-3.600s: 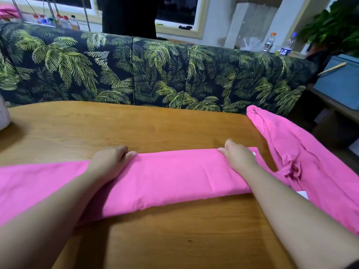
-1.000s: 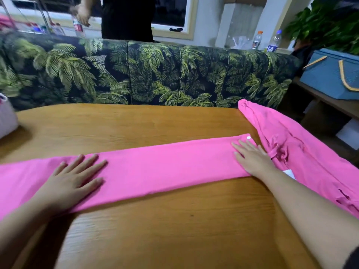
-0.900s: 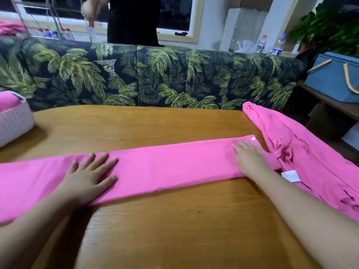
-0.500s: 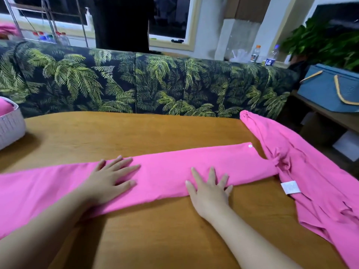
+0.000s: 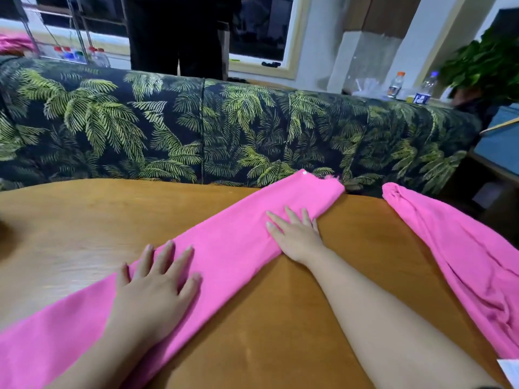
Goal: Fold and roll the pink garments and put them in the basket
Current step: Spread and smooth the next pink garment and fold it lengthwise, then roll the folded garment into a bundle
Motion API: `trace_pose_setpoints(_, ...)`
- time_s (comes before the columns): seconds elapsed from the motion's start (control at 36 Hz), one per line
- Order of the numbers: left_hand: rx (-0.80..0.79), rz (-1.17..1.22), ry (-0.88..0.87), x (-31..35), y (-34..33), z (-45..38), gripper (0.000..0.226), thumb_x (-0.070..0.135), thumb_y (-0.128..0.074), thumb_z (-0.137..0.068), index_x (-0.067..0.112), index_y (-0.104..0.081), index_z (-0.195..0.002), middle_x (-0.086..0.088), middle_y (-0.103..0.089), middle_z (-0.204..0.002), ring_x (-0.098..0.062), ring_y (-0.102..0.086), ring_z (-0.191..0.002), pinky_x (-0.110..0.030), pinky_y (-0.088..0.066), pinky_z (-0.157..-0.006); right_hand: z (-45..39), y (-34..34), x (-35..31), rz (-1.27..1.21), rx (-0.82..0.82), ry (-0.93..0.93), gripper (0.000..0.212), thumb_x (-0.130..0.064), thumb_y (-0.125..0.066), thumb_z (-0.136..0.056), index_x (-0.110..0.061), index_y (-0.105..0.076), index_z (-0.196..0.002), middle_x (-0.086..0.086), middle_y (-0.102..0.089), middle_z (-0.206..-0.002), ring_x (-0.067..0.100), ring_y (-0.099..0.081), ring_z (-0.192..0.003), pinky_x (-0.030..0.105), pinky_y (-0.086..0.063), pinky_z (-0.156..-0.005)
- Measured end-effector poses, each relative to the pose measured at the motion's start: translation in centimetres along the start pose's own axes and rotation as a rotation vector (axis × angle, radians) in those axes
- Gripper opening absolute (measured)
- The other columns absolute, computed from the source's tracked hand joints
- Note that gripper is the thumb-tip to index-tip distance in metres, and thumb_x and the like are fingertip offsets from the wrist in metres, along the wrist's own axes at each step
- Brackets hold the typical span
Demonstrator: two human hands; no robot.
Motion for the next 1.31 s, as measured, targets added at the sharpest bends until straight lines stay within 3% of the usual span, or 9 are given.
trace_pose_setpoints(0.14, -0.024, -0.008, 0.034, 0.7, 0.1, -0.9, 0.091, 0.070, 0.019, -0.059, 0.050, 0.003, -0.147, 0.008, 0.005, -0.161, -0.021, 0.005, -0.148, -0.048, -0.007, -0.114, -3.7, 0.5, 0.0, 0.015, -0.022, 0.070, 0.048, -0.061, -0.019, -0.097, -0.056, -0.015, -0.145, -0.009, -0.002, -0.162, 0.028, 0.009, -0.148, 0.048, 0.004, -0.118)
trace_pose_setpoints(0.25, -0.025, -0.003, -0.153, -2.4, 1.1, -1.0, 0.092, 0.087, 0.026, -0.049, 0.068, 0.003, -0.136, 0.020, 0.008, -0.158, -0.011, 0.001, -0.147, -0.035, -0.010, -0.110, -3.9, 0.8, -0.9, 0.035, 0.028, 0.035, 0.050, -0.054, -0.023, -0.099, -0.046, -0.020, -0.148, -0.005, -0.009, -0.162, 0.026, 0.005, -0.148, 0.050, 0.006, -0.117)
trace_pose_setpoints(0.36, -0.098, 0.016, -0.257, -6.5, 2.3, 0.3, 0.079, 0.088, 0.033, -0.046, 0.078, 0.013, -0.122, 0.031, 0.025, -0.146, 0.006, 0.013, -0.140, -0.018, 0.000, -0.105, -1.1, 1.1, -3.7, 0.121, 0.151, 0.017, 0.048, -0.025, -0.034, -0.100, -0.030, -0.033, -0.148, 0.004, -0.018, -0.160, 0.028, -0.002, -0.148, 0.051, 0.001, -0.117)
trace_pose_setpoints(0.44, -0.114, 0.069, -0.250, -8.0, 2.8, 2.4, 0.065, 0.091, 0.027, -0.051, 0.083, 0.016, -0.114, 0.031, 0.021, -0.146, 0.004, 0.011, -0.141, -0.016, 0.003, -0.106, 2.9, 0.4, -6.9, -0.004, 0.145, 0.114, 0.046, -0.031, -0.040, -0.098, -0.026, -0.039, -0.144, 0.004, -0.026, -0.156, 0.026, -0.012, -0.147, 0.044, -0.008, -0.118)
trace_pose_setpoints(0.67, -0.072, -0.054, -0.113, -4.8, 2.3, 7.4, 0.119, 0.087, 0.035, -0.041, 0.047, 0.002, -0.149, 0.012, 0.001, -0.161, -0.016, -0.003, -0.148, -0.035, -0.010, -0.116, 15.3, -2.7, -13.8, -0.083, 0.047, 0.354, 0.053, -0.046, -0.040, -0.098, -0.026, -0.034, -0.147, 0.003, -0.024, -0.158, 0.024, -0.014, -0.147, 0.042, -0.007, -0.120)
trace_pose_setpoints(0.89, 0.031, 0.022, 0.017, 2.2, 0.8, 11.5, 0.092, 0.071, 0.009, -0.068, 0.037, -0.014, -0.151, -0.001, -0.012, -0.161, -0.030, -0.011, -0.145, -0.046, -0.017, -0.113, 22.5, -3.5, -11.6, -0.071, 0.041, 0.260, 0.050, -0.026, -0.037, -0.099, -0.014, -0.032, -0.148, 0.004, -0.023, -0.158, 0.018, -0.014, -0.147, 0.039, -0.006, -0.119)
trace_pose_setpoints(1.11, -0.058, 0.157, 0.073, 9.9, 0.3, 14.8, 0.061, 0.051, -0.018, -0.098, 0.027, -0.009, -0.154, -0.006, 0.001, -0.162, -0.039, 0.007, -0.146, -0.055, -0.002, -0.115, 27.3, -2.5, -6.6, -0.080, 0.019, 0.135, 0.052, -0.015, -0.033, -0.097, -0.011, -0.029, -0.149, 0.005, -0.021, -0.159, 0.017, -0.012, -0.147, 0.037, -0.009, -0.119)
trace_pose_setpoints(1.25, -0.094, 0.043, -0.218, 8.9, 0.0, 17.0, 0.055, 0.043, -0.013, -0.101, 0.032, -0.002, -0.154, -0.001, 0.007, -0.162, -0.028, 0.013, -0.147, -0.056, 0.006, -0.114, 30.4, -3.1, -5.9, 0.059, -0.073, 0.277, 0.056, -0.024, -0.030, -0.102, -0.010, -0.012, -0.154, 0.003, -0.005, -0.162, 0.016, 0.001, -0.149, 0.037, -0.001, -0.121)
trace_pose_setpoints(1.31, -0.119, 0.007, -0.345, 7.2, 0.1, 18.2, 0.065, 0.055, 0.000, -0.093, 0.030, 0.002, -0.153, 0.002, 0.007, -0.162, -0.020, 0.009, -0.148, -0.049, 0.004, -0.117, 31.9, -3.7, -5.9, 0.102, -0.092, 0.335, 0.057, -0.030, -0.025, -0.104, -0.011, -0.005, -0.154, 0.003, 0.002, -0.162, 0.014, 0.007, -0.148, 0.035, 0.004, -0.121)
Point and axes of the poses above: each hand's wrist, its own z-axis away from the middle knuckle, its own y-axis out of the back of the hand, x = y × z, the point moved 1 cm from there along -z, towards the middle knuckle
